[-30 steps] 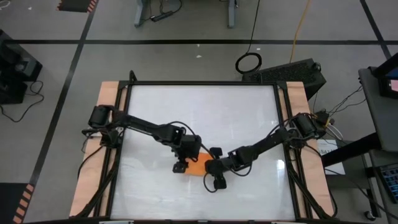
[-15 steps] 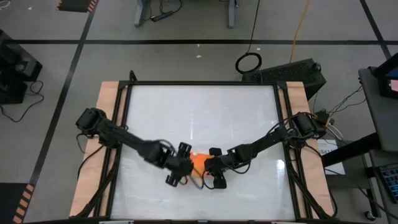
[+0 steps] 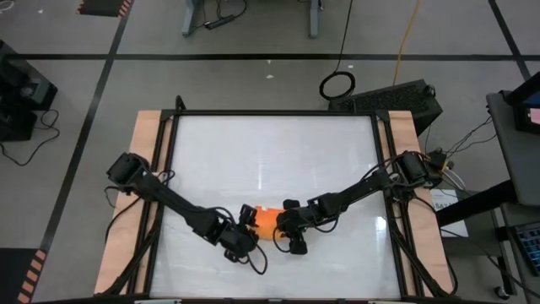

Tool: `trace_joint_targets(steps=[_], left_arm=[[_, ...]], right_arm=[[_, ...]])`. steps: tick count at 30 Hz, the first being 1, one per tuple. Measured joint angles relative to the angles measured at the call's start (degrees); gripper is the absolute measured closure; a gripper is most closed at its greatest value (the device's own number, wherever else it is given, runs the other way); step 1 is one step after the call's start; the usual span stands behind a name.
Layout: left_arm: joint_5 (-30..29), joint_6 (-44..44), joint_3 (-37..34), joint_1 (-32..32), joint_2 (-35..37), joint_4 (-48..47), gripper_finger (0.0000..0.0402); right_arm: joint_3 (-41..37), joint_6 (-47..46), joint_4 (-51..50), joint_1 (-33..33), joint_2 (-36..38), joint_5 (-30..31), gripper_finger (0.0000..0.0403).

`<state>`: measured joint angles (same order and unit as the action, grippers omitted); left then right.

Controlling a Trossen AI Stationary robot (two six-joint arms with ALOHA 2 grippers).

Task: Roll towel
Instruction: Roll the orange towel

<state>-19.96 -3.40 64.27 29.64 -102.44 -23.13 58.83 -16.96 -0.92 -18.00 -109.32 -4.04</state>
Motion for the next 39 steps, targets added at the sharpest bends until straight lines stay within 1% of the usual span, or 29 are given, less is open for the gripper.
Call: trace_joint_targets(steps=[3,5,7,9,14,16,18,20,25,26,27,30,32,36,39], left_arm=[[-0.24,-0.22,-1.59,-0.29,-1.28,1.67,0.0149],[1.05,-0.2,-2.15,-0.82,-2.38,3.54,0.0149],[2.63,-0.08,-2.36,-1.31,-3.66,3.19,0.0149],[2.95,0.24,-2.32,-1.64,-4.98,3.58,0.0149],[3.73,3.97,-2.14,-2.93,-6.03,3.9,0.0151],[4.79,5.18,-2.14,-3.7,-6.08,3.97,0.0163],[5.5,6.02,-2.14,-4.53,-6.12,4.33,0.019],[6.42,6.11,-2.18,-5.43,-6.2,4.81,0.0231],[8.7,7.79,-2.18,-7.19,-6.24,5.54,0.0362],[9.16,8.13,-2.18,-7.41,-6.18,5.9,0.0376],[9.89,8.63,-2.21,-7.71,-6.17,6.47,0.0379],[14.86,10.15,-2.28,-9.2,-6.2,8.73,0.0373],[21.65,11.75,-2.29,-10.68,-6.26,11.0,0.0368],[35.46,16.1,-2.42,-13.99,-6.5,15.22,0.0374],[42.06,19.47,-2.45,-16.49,-6.5,15.92,0.0377]], right_arm=[[0.0,-0.16,0.14,0.07,0.0,-0.5,0.0389],[0.0,-0.39,0.17,0.07,0.0,-0.54,0.0389],[0.0,-0.8,0.17,0.07,0.0,-0.62,0.0389],[-0.02,-0.96,0.36,0.07,0.0,-0.69,0.0389],[-0.02,-1.73,0.88,0.07,0.0,-1.91,0.0389],[-0.02,-1.76,0.92,0.07,0.12,-2.69,0.0389],[-0.02,-1.94,0.92,0.08,0.23,-3.42,0.0389],[-0.09,-1.96,0.4,0.07,0.93,-3.82,0.0389],[-0.15,-1.96,-1.59,0.02,3.43,-3.91,0.0389],[-0.15,-1.98,-2.38,0.02,4.09,-3.86,0.0389],[-0.15,-2.07,-2.93,0.02,4.78,-3.88,0.0389],[-0.15,-3.25,-5.85,0.2,6.68,-3.98,0.0389],[-0.13,-5.31,-7.81,0.76,7.62,-5.51,0.0389],[-0.11,-10.31,-10.29,2.34,7.83,-12.19,0.038],[0.0,-10.66,-12.14,2.78,7.84,-11.78,0.0362]])
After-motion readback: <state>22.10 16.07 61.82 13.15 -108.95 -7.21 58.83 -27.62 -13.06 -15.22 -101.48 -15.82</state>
